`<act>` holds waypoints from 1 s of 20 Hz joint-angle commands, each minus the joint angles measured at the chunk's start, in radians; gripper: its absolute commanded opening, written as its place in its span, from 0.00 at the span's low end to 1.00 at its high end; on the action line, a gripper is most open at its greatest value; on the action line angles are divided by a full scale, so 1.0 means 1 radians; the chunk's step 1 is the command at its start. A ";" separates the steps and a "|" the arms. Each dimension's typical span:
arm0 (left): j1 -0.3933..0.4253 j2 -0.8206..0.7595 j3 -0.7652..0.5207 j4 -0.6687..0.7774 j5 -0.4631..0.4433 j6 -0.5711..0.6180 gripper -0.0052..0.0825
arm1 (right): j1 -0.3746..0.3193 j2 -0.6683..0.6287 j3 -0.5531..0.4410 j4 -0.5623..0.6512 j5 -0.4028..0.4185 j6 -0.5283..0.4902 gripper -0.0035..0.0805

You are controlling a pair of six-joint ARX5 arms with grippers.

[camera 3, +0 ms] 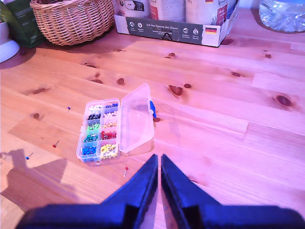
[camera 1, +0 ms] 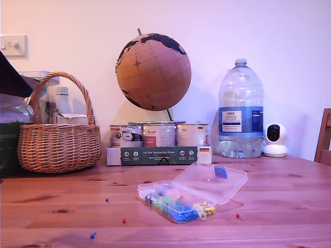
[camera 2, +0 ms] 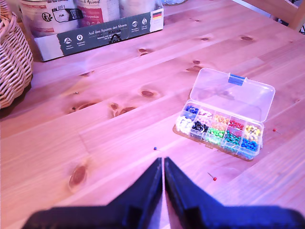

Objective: Sort the loose pins on the table into their correct compartments

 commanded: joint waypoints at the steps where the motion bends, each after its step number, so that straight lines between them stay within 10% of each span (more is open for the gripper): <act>1: -0.003 0.003 0.005 0.045 0.024 -0.016 0.03 | 0.005 0.011 -0.020 0.086 0.018 0.053 0.03; 12: -0.003 0.005 0.006 0.047 0.086 -0.013 0.03 | 0.005 0.030 -0.020 0.082 0.006 0.055 0.03; 20: -0.004 0.158 0.072 -0.083 0.266 0.068 0.03 | 0.005 0.214 -0.018 0.115 -0.212 0.176 0.03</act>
